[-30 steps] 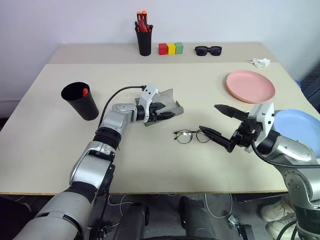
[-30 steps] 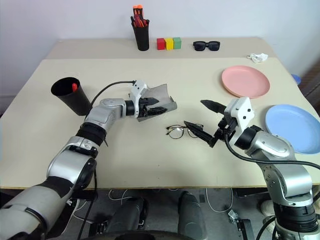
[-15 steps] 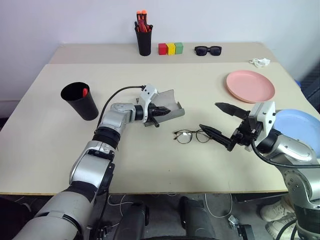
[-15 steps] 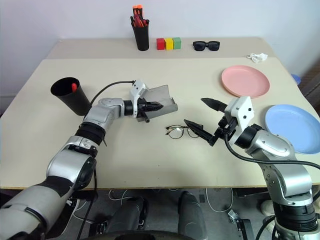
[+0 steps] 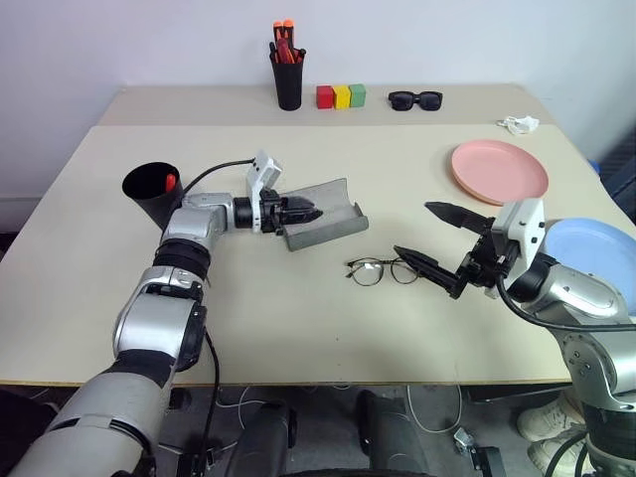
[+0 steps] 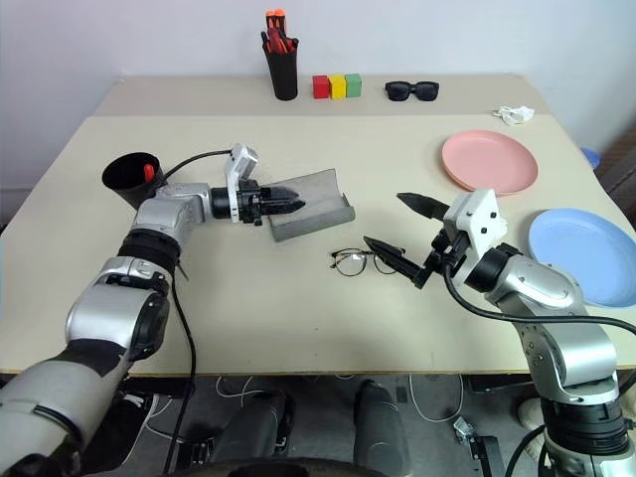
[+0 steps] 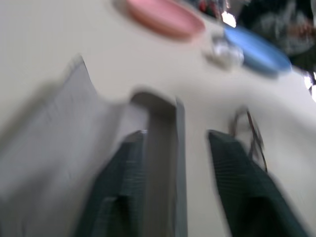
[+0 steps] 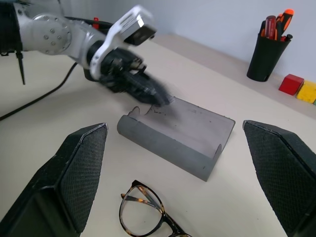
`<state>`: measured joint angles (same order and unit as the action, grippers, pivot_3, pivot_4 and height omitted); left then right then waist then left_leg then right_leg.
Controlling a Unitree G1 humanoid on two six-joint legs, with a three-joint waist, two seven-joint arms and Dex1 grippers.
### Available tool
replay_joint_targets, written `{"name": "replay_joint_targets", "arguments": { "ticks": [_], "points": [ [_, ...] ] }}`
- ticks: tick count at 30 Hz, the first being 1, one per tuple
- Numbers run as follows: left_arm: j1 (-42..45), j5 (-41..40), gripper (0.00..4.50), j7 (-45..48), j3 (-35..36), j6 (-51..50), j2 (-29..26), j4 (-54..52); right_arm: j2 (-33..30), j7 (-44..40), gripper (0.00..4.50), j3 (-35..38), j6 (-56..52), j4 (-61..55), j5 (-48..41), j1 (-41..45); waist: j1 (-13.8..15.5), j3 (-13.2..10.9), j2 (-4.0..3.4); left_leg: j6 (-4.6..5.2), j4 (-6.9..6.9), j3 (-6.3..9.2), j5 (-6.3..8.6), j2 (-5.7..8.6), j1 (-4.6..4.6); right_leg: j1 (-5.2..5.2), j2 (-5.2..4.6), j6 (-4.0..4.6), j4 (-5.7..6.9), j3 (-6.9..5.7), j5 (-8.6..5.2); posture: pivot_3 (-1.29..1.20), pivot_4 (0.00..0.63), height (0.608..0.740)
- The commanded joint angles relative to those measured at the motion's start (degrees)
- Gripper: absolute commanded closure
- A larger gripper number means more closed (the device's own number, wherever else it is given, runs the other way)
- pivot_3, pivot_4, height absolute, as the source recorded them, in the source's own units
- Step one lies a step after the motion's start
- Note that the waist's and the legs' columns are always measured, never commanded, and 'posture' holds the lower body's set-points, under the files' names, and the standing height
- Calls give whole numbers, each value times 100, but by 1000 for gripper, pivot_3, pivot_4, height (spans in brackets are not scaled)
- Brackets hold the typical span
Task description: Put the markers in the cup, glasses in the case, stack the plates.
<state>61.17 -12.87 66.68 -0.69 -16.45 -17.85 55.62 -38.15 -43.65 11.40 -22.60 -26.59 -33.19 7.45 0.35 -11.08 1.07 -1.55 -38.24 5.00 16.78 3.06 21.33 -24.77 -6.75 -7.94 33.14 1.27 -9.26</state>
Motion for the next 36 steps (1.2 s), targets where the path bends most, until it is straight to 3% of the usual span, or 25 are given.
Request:
{"name": "replay_joint_targets", "arguments": {
  "ticks": [1, 14, 17, 24, 36],
  "points": [
    [77, 200, 324, 117, -163, 1, 69, 24, 9, -21, 0, 66, 80, -87, -57, 85, -13, 0, 0, 0, 0, 0, 0, 0, -1, 0, 0, 0, 0, 0, 0, 0, 150, 740],
    [56, 746, 324, 132, -492, 258, 434, 603, 0, 8, 0, 107, 54, -166, -62, 20, 0, 1, -1, 0, 0, -1, 0, 0, -2, 1, 0, 0, 1, 0, 0, 0, 150, 740],
    [70, 697, 1093, 154, -413, 153, 462, 614, 7, 33, 0, 96, 51, -182, -58, 14, 1, 1, -1, 0, 0, -1, 0, 0, -3, 3, 0, 0, 1, 0, 0, 0, 150, 740],
    [111, 690, 4483, 224, -376, 117, 435, 550, 27, 46, 0, 50, 78, -149, -39, 44, 9, 1, -1, 0, 0, -1, 0, 0, -4, 4, 0, 0, 1, 0, 0, 0, 150, 740],
    [306, 965, 4483, 1425, -601, 540, -270, 789, -47, -15, 0, 39, 50, -91, -41, 107, -90, 1, -1, 2, 2, 0, 1, -1, -3, 2, 1, 1, 1, -2, 0, 0, 150, 740]
  ]
}}
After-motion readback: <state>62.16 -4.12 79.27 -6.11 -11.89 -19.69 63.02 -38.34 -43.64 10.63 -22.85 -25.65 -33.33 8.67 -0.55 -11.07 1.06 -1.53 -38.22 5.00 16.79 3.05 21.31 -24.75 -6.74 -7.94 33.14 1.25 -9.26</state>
